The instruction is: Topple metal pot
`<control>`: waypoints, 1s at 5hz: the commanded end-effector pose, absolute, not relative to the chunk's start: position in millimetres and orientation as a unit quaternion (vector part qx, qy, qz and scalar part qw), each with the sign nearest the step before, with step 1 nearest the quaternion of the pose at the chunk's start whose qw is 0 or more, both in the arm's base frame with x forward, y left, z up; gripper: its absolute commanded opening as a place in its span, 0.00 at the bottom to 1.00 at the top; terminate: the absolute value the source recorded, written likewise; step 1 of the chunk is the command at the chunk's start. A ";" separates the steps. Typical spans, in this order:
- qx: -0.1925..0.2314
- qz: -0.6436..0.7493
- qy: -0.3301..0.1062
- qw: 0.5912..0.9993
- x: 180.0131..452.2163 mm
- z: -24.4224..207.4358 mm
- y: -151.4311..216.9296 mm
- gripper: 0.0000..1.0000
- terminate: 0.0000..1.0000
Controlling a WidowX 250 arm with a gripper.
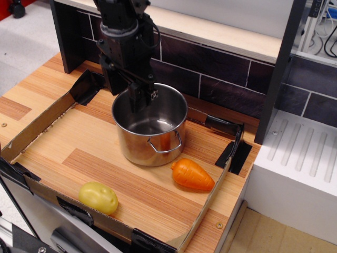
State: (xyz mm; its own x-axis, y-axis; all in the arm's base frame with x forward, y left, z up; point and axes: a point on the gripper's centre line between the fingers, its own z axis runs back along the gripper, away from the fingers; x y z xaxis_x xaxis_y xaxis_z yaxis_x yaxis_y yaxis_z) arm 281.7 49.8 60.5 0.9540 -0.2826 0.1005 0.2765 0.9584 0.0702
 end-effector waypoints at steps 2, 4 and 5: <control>0.129 -0.126 -0.139 0.974 283.9 77.7 63.6 0.00 0.00; 0.221 -0.103 -0.152 0.958 290.2 111.5 96.7 0.00 0.00; 0.306 -0.102 -0.176 0.930 290.6 126.6 110.0 0.00 0.00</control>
State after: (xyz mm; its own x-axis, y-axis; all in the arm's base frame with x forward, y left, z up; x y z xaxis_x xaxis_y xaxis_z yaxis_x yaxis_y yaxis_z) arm 292.0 110.8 107.4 0.9354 -0.2885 0.2044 0.1160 0.7964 0.5936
